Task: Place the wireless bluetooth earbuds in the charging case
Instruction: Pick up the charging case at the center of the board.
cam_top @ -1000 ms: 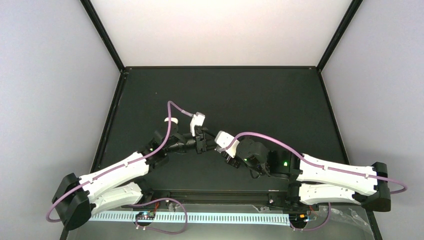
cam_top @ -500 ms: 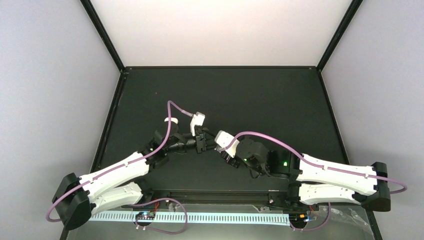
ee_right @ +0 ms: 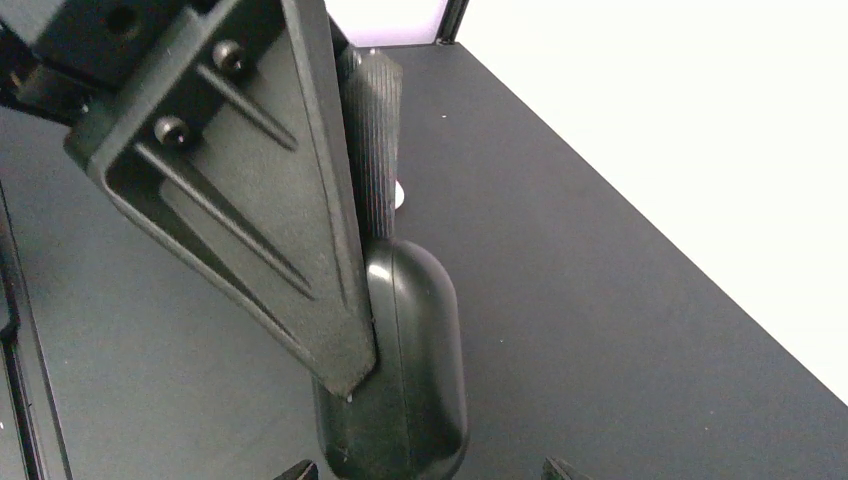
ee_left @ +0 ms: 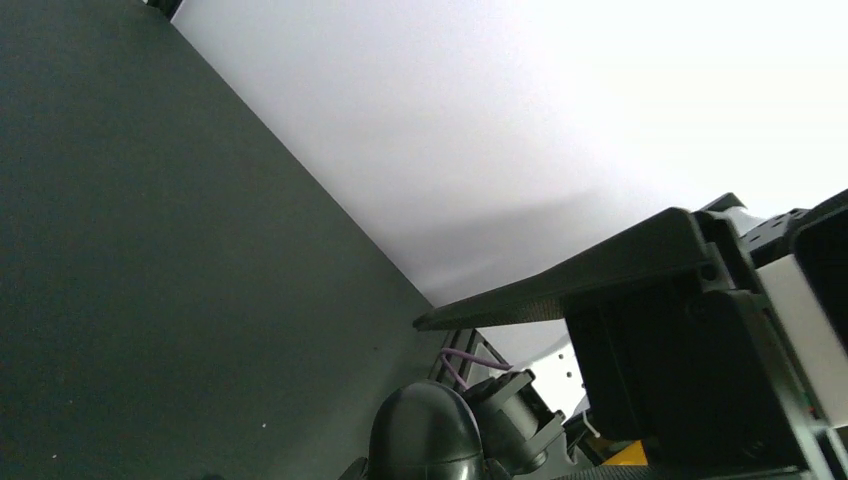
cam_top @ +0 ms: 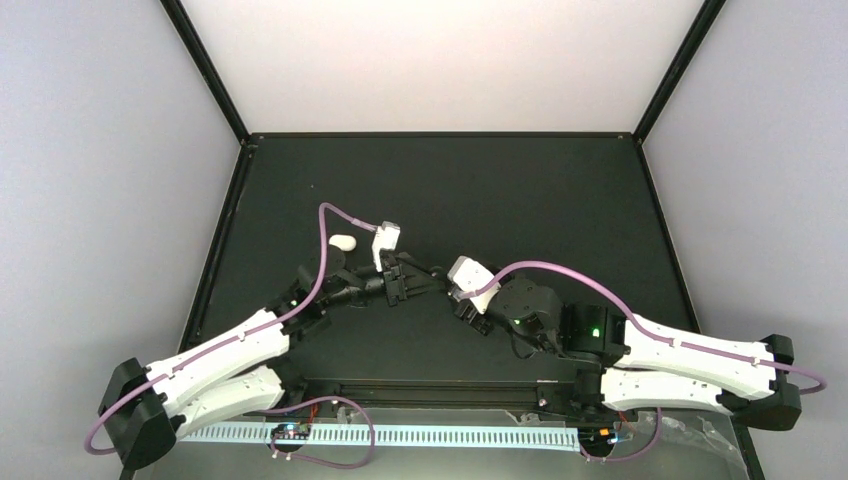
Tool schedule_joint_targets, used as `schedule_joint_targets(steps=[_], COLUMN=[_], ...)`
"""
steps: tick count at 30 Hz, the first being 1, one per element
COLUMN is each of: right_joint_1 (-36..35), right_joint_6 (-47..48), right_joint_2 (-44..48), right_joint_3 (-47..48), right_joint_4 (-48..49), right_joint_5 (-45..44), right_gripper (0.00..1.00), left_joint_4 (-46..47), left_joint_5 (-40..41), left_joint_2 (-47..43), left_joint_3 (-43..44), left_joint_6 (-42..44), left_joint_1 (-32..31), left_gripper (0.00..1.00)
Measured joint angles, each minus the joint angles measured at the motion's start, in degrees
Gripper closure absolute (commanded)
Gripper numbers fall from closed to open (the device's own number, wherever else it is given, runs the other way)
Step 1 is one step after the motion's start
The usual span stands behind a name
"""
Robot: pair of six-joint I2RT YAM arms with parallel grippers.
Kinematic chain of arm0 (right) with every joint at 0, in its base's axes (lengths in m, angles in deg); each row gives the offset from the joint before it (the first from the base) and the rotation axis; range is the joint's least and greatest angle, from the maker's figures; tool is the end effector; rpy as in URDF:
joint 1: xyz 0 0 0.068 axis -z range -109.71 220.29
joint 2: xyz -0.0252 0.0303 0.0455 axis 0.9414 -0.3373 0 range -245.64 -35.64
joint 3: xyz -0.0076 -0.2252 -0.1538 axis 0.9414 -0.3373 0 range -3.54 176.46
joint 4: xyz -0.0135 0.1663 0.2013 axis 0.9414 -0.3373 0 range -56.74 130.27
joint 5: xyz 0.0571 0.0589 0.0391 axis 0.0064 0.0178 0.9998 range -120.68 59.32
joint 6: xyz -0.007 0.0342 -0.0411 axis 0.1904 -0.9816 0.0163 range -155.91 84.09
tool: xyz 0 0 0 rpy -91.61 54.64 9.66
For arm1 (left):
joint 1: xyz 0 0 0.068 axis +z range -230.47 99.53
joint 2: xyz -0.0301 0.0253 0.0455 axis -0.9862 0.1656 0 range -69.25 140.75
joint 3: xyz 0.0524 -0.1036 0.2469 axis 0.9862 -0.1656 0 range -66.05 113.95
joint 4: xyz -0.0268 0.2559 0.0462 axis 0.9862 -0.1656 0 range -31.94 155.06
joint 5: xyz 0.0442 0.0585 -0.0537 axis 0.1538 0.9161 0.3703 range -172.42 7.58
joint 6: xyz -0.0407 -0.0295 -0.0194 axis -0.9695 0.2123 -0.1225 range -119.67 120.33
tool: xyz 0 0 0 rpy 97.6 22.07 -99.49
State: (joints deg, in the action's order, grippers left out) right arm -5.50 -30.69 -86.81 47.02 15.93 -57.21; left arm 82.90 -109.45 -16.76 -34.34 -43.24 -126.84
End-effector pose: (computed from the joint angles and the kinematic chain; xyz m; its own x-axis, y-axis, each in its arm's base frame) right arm 0.0635 0.1861 0.3320 -0.0334 -0.4628 -0.8858 -0.7741 0.5726 -0.2700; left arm 0.1366 -0.1669 0.2867 -0.6860 -0.1704 -0.7074 0.6695 0.2328 -0.7054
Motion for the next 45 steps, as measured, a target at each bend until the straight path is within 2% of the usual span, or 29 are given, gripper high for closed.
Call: schedule_joint_targets(steps=[14, 17, 20, 29, 37, 42, 45], right_joint_1=[0.0, 0.0, 0.0, 0.0, -0.11, -0.11, -0.11], right_joint_6=[0.37, 0.48, 0.52, 0.96, 1.9, 2.29, 2.38], right_joint_2=[0.35, 0.35, 0.17, -1.57, -2.03, -1.9, -1.9], right_joint_3=[-1.14, -1.14, -1.16, -1.2, -1.22, -1.22, -1.22], right_joint_4=[2.67, 3.48, 4.22, 5.46, 5.9, 5.95, 6.03], right_joint_5=[0.28, 0.55, 1.01, 1.66, 2.05, 2.38, 2.38], right_gripper=[0.36, 0.37, 0.44, 0.49, 0.66, 0.69, 0.69], left_joint_4=[-0.22, -0.2, -0.17, 0.68, 1.07, 1.33, 1.46], left_joint_5=[-0.02, -0.04, -0.07, -0.52, -0.63, -0.66, -0.87], left_joint_2=[-2.27, -2.27, -2.27, -3.06, -3.17, -3.5, -3.48], left_joint_3=[-0.04, -0.07, -0.13, -0.48, -0.48, -0.79, -0.81], left_joint_6=[-0.72, -1.18, -1.57, -2.67, -3.13, -3.3, -3.65], left_joint_1=[0.0, 0.0, 0.0, 0.0, 0.0, 0.0, 0.0], left_gripper=[0.91, 0.91, 0.92, 0.93, 0.79, 0.67, 0.65])
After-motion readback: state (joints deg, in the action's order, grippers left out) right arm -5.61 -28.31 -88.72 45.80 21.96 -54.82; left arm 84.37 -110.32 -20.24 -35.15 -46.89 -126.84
